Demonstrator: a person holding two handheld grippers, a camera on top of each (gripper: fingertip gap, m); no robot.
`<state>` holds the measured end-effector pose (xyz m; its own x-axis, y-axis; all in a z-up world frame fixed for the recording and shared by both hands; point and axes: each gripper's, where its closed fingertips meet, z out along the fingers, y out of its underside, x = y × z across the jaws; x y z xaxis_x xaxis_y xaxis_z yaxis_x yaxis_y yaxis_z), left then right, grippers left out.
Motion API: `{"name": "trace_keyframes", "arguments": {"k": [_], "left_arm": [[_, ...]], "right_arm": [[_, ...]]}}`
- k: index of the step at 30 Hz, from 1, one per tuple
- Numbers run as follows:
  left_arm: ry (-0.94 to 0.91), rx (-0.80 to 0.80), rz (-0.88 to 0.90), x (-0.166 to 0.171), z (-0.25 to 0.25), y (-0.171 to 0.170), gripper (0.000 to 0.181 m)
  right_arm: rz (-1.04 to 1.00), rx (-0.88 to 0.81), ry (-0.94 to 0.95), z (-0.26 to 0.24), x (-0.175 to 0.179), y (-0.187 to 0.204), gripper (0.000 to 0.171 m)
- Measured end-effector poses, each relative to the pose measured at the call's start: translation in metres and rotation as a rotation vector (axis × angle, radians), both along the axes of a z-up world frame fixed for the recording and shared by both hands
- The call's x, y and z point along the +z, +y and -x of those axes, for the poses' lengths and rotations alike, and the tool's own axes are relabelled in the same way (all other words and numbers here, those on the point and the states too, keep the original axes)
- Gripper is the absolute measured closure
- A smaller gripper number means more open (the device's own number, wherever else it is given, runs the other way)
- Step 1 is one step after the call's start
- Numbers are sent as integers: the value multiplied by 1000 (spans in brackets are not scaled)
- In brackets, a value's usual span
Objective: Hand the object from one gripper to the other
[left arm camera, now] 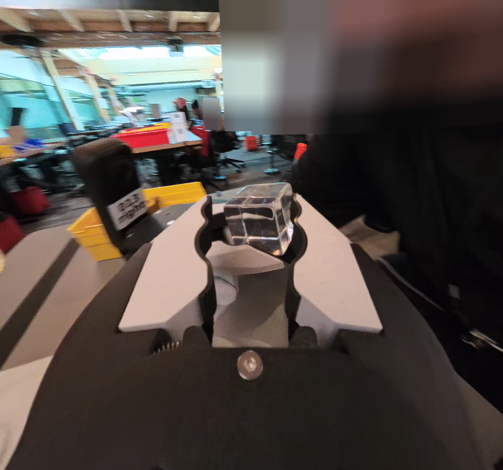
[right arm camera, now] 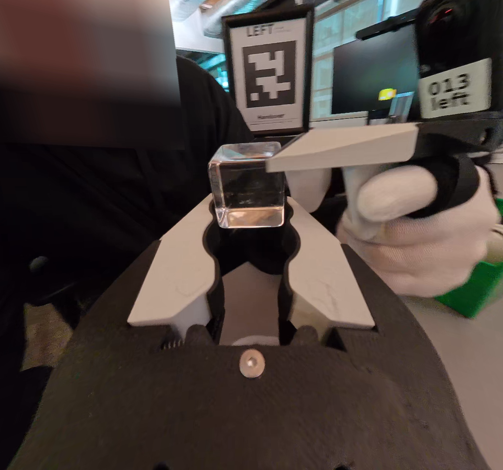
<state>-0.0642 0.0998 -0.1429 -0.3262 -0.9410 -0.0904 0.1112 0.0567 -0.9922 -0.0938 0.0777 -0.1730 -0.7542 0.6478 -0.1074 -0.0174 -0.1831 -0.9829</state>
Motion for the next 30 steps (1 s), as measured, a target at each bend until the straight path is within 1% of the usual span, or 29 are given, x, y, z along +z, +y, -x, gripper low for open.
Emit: {"name": "trace_keyframes", "arguments": {"k": [2, 4, 6, 8, 10, 11, 15, 18, 19, 23, 24, 26, 27, 30], "left_arm": [[-40, 106, 26, 10, 9, 22, 120], [-104, 246, 76, 20, 21, 53, 115], [-169, 353, 154, 25, 34, 83, 114], [-187, 484, 189, 21, 40, 110, 112], [-162, 556, 194, 13, 38, 123, 110], [-161, 627, 189, 11, 37, 134, 110], [-146, 831, 139, 5, 31, 155, 108], [-136, 956, 85, 3, 27, 163, 106], [-138, 973, 75, 3, 24, 163, 104], [-159, 1026, 88, 5, 18, 163, 108], [-172, 1037, 88, 5, 18, 163, 113], [-191, 1017, 90, 7, 17, 160, 133], [-198, 1013, 94, 8, 18, 159, 139], [-196, 1013, 96, 7, 18, 159, 139]], "right_arm": [[-39, -141, 13, 3, 3, 22, 129], [-101, -381, 8, 12, 4, 59, 129], [-150, -595, 23, 14, 9, 93, 129], [-202, -869, 21, 13, 15, 135, 128], [-237, -1060, 33, 7, 19, 163, 129], [-264, -1163, 27, 4, 19, 176, 128], [-398, -1464, -10, -2, 16, 206, 129], [-457, -1601, -8, -1, 15, 210, 129], [-487, -1655, -6, -2, 15, 211, 129], [-564, -1709, 15, 7, 15, 202, 129], [-568, -1712, 22, 9, 15, 200, 129], [-564, -1725, 20, 10, 15, 199, 129], [-548, -1717, 17, 11, 14, 199, 129], [-534, -1717, 18, 11, 14, 198, 129]]}}
